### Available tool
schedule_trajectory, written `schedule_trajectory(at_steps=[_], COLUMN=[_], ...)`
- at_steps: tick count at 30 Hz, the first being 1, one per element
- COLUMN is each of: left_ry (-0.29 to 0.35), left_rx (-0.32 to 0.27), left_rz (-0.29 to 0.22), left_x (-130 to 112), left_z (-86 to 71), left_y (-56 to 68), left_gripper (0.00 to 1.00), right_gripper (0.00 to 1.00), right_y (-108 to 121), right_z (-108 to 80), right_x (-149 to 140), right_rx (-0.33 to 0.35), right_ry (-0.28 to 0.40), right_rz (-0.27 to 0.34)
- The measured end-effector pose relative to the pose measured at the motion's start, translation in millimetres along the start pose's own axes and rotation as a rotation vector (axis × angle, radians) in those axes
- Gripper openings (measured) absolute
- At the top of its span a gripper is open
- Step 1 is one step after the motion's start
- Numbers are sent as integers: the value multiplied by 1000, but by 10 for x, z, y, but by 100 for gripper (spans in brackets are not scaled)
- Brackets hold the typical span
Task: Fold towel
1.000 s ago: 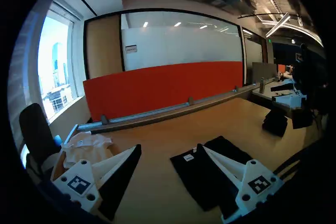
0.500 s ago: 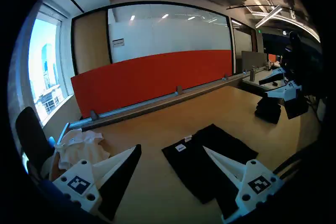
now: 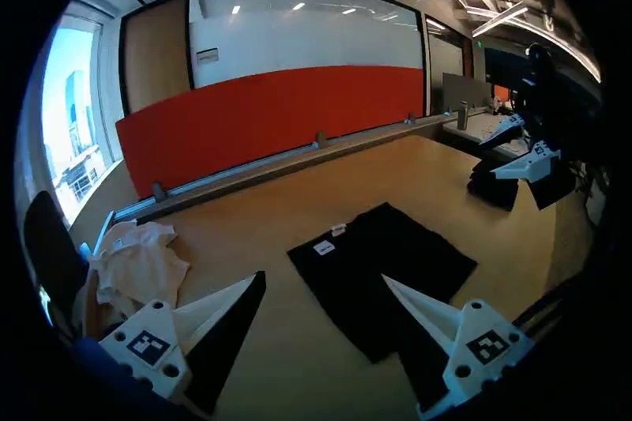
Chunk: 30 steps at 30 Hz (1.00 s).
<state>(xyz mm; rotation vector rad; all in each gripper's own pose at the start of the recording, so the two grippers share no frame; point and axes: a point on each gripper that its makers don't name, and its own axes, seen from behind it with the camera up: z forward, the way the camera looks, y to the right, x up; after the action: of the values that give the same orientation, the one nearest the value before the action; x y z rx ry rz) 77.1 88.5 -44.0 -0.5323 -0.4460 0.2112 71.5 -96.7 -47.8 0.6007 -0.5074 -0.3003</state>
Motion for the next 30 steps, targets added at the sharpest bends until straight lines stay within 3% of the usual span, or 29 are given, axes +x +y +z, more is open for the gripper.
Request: schedule_trajectory(at_steps=[17, 30], left_ry=[-111, -202], left_rx=[-62, -118], left_rz=[24, 47], left_x=[-658, -1184], left_z=[270, 564], left_y=[260, 456], left_gripper=[97, 97], right_gripper=[100, 100], right_y=[-248, -446], right_z=[329, 510], right_x=[-631, -1198], right_rx=[61, 99], right_ry=[-96, -183], right_rz=[6, 6])
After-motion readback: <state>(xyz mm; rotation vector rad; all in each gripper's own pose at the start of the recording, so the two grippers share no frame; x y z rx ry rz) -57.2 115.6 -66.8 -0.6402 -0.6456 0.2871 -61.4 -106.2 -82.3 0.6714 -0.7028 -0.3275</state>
